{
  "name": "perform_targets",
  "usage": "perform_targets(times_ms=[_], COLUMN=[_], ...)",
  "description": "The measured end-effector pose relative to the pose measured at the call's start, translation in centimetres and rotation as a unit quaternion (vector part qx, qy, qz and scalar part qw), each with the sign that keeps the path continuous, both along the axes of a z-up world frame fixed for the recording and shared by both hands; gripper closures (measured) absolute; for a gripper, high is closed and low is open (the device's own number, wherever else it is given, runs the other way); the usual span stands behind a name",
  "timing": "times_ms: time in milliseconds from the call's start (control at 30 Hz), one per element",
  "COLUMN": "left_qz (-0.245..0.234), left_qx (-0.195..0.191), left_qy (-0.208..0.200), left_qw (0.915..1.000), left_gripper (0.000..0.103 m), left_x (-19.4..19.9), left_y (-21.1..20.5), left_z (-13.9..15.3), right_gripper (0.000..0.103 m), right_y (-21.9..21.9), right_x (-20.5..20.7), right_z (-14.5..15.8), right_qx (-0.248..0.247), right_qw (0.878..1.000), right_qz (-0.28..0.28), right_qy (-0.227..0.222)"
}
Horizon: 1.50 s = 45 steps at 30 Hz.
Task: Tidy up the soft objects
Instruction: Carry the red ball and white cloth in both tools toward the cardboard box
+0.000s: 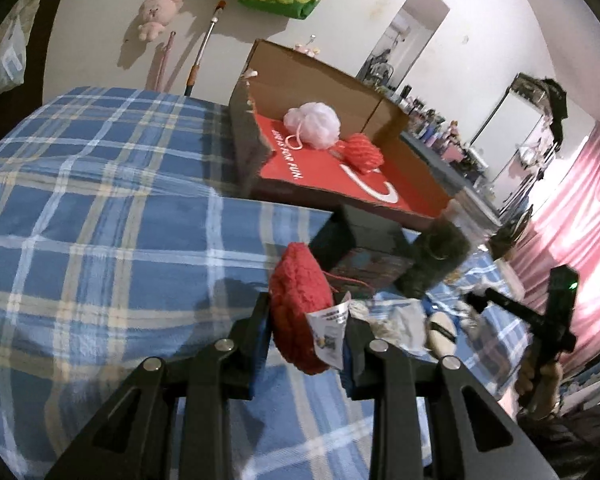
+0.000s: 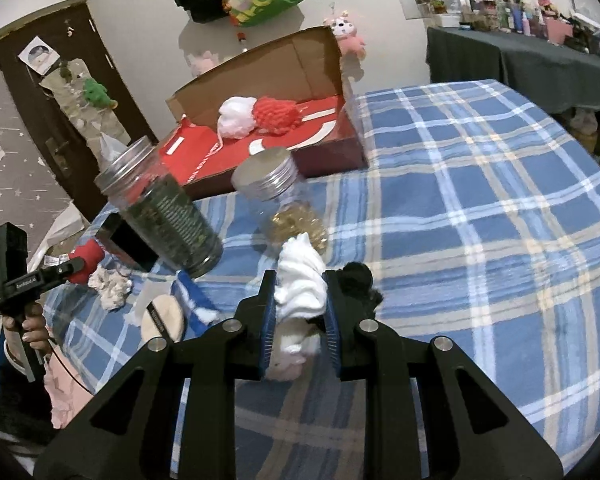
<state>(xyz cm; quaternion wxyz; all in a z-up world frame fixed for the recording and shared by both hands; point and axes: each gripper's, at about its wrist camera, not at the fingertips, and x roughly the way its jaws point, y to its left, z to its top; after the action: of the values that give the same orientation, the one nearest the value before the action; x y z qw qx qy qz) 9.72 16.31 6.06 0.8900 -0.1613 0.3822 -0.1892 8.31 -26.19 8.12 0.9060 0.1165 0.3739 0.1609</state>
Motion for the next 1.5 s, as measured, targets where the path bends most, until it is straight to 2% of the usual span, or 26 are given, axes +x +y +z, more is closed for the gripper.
perform_targets(times_ms=[233,600,800,1267,1367,1500], left_qz=[-0.004,-0.044,-0.083,-0.159,-0.168,-0.165], left_qx=[0.05,0.102,0.106,0.136,0.137,0.136], left_qy=[0.003,-0.037,-0.057,-0.092,-0.096,-0.098], left_qw=[0.9988,0.9931,0.9892,0.9735,0.9714,0.9719], left_gripper=[0.073,0.073,0.073,0.073,0.073,0.072], left_x=[2.0,5.1,6.9,9.0,9.7,11.1], left_y=[-0.1,-0.8,-1.1,-3.2,-3.9,-4.9], left_z=[-0.8,0.1,0.9,3.1,3.7,4.6], right_gripper=[0.082,0.082,0.082,0.082,0.082,0.082], right_y=[-0.8,-1.2,-1.2,-0.4,0.8,3.4], right_x=[1.3,5.6,8.0,11.9,12.9,14.4], right_z=[0.8,1.9,2.2,3.6,4.4,5.3], right_qx=[-0.013,-0.049,-0.047,-0.009,-0.022,-0.073], right_qw=[1.0,0.998,0.996,0.991,0.989,0.986], right_qz=[-0.005,0.039,0.069,0.136,0.146,0.145], right_qy=[-0.003,-0.015,-0.013,-0.012,-0.019,-0.024])
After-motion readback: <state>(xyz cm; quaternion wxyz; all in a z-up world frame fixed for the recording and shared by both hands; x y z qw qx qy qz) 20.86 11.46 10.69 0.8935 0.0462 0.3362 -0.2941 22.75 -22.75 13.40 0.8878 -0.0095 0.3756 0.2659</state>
